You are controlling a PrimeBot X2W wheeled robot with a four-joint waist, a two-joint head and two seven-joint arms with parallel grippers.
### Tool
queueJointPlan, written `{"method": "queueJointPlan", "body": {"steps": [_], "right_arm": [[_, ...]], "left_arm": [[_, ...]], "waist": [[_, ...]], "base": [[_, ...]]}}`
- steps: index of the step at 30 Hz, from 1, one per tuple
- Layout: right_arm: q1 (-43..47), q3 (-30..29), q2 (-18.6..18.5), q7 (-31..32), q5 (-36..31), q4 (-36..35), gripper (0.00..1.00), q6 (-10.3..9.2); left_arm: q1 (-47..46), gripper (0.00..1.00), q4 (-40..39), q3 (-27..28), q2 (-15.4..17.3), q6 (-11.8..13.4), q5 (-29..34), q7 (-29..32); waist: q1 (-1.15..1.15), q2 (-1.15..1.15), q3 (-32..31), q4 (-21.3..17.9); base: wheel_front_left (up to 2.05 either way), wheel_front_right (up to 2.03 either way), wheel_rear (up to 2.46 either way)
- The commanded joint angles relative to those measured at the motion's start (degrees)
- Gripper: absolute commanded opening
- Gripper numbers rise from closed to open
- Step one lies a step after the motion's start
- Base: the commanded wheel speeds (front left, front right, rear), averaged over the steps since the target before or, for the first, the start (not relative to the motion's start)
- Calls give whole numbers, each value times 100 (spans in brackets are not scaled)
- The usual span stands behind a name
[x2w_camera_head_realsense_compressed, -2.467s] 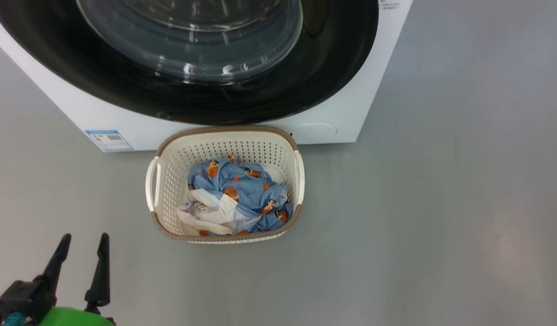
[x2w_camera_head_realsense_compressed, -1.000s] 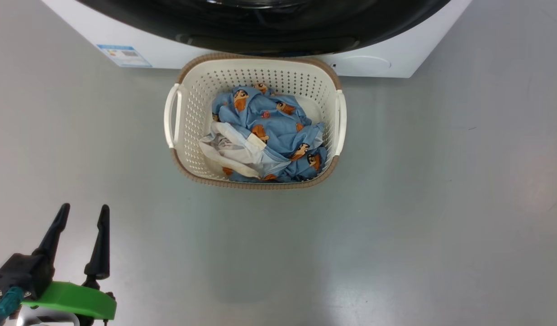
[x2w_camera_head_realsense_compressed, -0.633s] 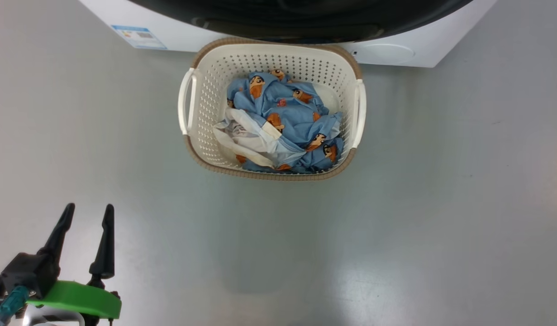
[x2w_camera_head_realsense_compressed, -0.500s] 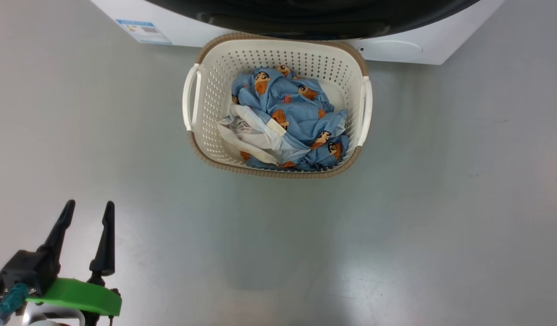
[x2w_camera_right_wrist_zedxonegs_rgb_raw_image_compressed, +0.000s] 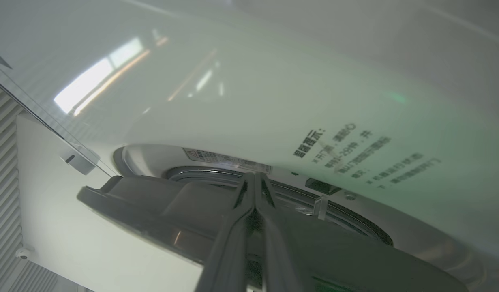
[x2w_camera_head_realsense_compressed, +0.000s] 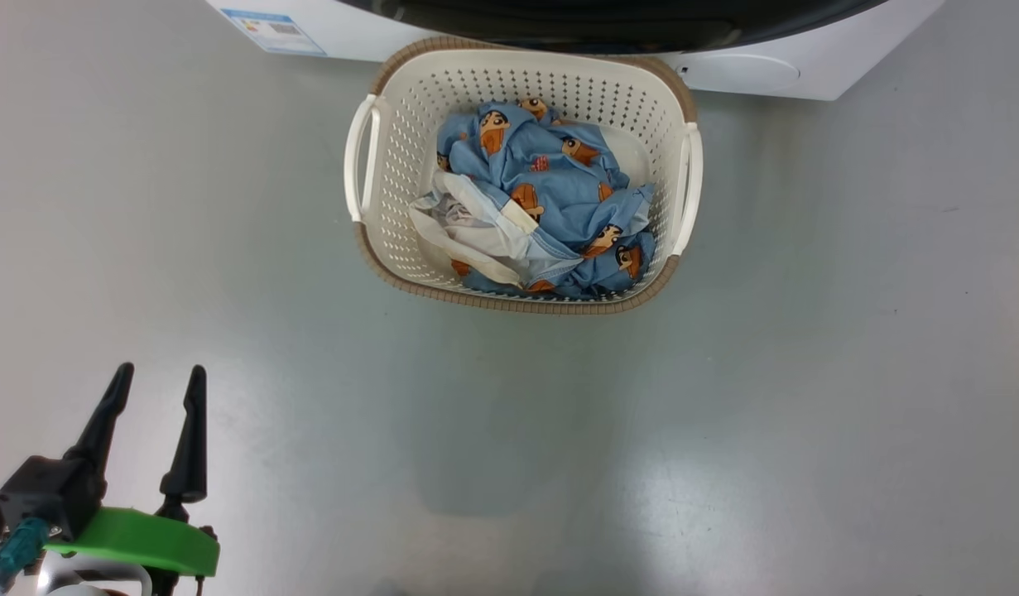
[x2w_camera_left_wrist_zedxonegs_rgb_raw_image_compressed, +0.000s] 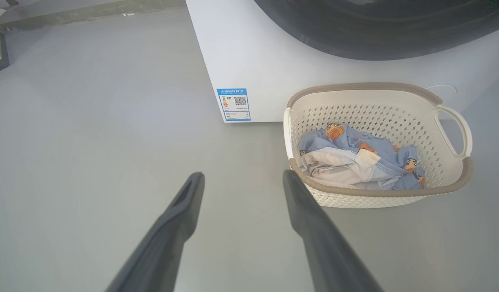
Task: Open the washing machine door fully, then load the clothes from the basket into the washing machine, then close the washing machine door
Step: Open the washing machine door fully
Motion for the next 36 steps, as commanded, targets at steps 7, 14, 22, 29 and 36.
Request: {"method": "queueJointPlan", "body": {"steps": [7, 14, 22, 29, 36], "right_arm": [[-265, 66, 88, 196, 30, -109, 0, -5], [-375, 86, 115, 341, 16, -52, 0, -5], [-457, 150, 136, 509, -22, 39, 0, -5], [-466, 242, 153, 704, -33, 94, 0, -5], [-435, 296, 172, 891, 14, 106, 0, -5]], "left_arm": [[13, 100, -137, 220, 188, -8, 14, -37], [60, 100, -179, 262, 165, -8, 19, -37], [58, 100, -182, 249, 140, -8, 30, -37], [89, 100, -136, 278, 111, -8, 40, -37], [113, 100, -148, 298, 73, -8, 49, -37]], "waist": [[0, 0, 90, 53], [0, 0, 133, 78], [0, 0, 93, 100], [0, 0, -20, 93], [0, 0, -73, 75]], "base": [[0, 0, 0], [0, 0, 0], [0, 0, 0], [0, 0, 0], [0, 0, 0]]}}
